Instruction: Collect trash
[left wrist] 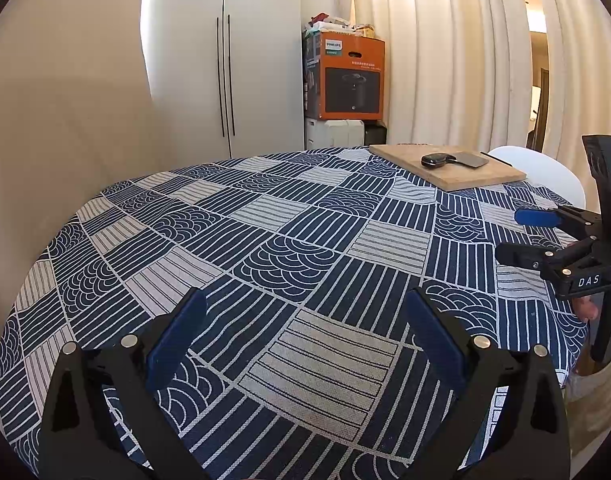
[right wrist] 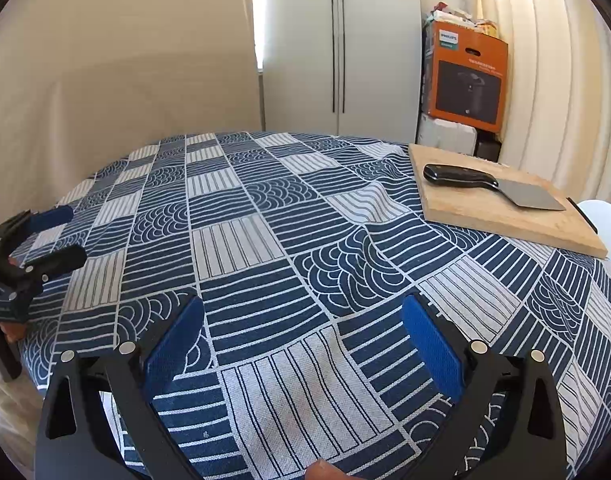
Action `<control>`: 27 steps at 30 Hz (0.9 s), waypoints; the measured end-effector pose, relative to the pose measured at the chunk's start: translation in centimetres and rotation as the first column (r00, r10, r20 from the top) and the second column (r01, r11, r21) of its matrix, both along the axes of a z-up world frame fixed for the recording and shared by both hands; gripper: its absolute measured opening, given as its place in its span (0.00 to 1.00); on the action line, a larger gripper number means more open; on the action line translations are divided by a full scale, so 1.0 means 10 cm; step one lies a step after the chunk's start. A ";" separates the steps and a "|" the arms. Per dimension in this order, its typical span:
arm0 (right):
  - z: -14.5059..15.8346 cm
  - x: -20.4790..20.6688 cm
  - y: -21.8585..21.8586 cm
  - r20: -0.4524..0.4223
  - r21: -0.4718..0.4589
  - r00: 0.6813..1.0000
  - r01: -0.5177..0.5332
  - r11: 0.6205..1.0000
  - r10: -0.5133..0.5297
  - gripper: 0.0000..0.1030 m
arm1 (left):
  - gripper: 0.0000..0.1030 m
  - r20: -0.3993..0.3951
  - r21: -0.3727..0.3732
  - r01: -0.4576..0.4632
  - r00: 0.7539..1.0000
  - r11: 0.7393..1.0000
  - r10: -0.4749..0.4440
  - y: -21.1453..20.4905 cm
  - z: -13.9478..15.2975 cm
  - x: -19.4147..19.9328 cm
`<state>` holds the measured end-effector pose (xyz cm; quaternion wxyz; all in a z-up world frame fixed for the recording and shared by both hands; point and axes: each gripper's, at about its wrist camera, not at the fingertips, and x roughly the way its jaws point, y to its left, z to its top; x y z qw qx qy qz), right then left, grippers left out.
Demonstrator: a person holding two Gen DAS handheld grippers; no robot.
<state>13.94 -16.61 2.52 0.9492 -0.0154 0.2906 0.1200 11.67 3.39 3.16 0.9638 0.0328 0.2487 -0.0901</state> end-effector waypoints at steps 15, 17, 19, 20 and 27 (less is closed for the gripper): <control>0.00 0.00 0.01 0.005 -0.017 1.000 0.002 1.000 -0.002 0.92 | 0.94 -0.019 0.022 0.012 1.000 1.000 -0.012 -0.05 -0.03 0.02; 0.00 0.00 0.02 0.006 -0.018 1.000 0.001 1.000 -0.001 0.92 | 0.94 -0.019 0.020 0.012 1.000 1.000 -0.012 -0.05 -0.03 0.01; 0.00 0.00 0.02 0.005 -0.017 1.000 0.000 1.000 0.000 0.92 | 0.94 -0.018 0.021 0.013 1.000 1.000 -0.013 -0.05 -0.03 0.01; 0.00 0.00 0.02 0.005 -0.016 1.000 0.000 1.000 0.000 0.92 | 0.94 -0.018 0.020 0.012 1.000 1.000 -0.012 -0.05 -0.03 0.01; 0.00 -0.01 0.03 0.011 -0.020 1.000 -0.002 1.000 0.002 0.92 | 0.94 -0.018 0.019 0.013 1.000 1.000 -0.013 -0.05 -0.03 0.01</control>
